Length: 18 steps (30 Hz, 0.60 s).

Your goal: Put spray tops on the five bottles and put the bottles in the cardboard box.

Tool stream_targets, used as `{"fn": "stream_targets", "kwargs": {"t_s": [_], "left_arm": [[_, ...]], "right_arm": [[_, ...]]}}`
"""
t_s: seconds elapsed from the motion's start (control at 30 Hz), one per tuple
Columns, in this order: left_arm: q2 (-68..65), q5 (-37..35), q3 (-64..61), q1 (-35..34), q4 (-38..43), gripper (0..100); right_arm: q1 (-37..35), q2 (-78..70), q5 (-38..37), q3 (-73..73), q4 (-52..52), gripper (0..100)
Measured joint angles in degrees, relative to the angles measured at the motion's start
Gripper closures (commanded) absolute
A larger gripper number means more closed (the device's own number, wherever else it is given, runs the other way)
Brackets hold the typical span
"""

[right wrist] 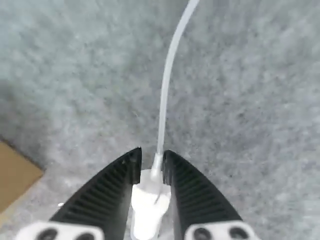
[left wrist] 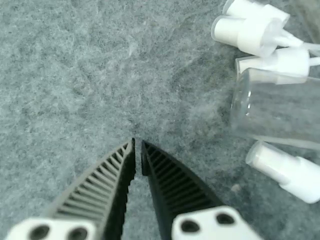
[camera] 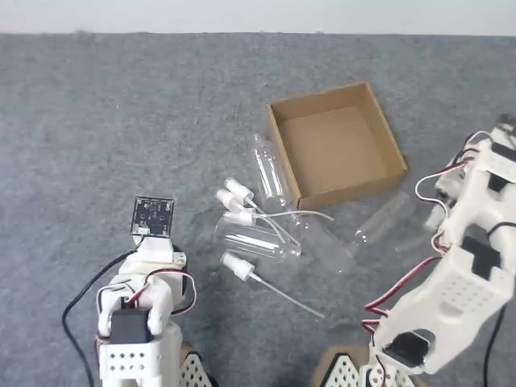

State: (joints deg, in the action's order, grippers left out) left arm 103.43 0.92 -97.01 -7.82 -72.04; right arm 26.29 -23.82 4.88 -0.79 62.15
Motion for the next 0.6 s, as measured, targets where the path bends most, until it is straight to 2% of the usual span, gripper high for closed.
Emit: {"fn": "stream_targets", "kwargs": {"t_s": [0.13, 0.3, 0.43, 0.6], "left_arm": [[0.0, 0.0, 0.0, 0.0, 0.0, 99], [0.0, 0.0, 0.0, 0.0, 0.0, 99], [0.0, 0.0, 0.0, 0.0, 0.0, 99], [0.0, 0.0, 0.0, 0.0, 0.0, 99]], "right_arm": [[0.0, 3.7, -0.1, -1.5, 1.1, 94.6], [0.0, 8.2, -0.3, -2.2, 7.5, 80.2], [-1.8, 11.2, -0.3, -1.8, 13.5, 82.7], [-2.7, 12.1, -0.3, 4.5, 9.3, 83.9]]}}
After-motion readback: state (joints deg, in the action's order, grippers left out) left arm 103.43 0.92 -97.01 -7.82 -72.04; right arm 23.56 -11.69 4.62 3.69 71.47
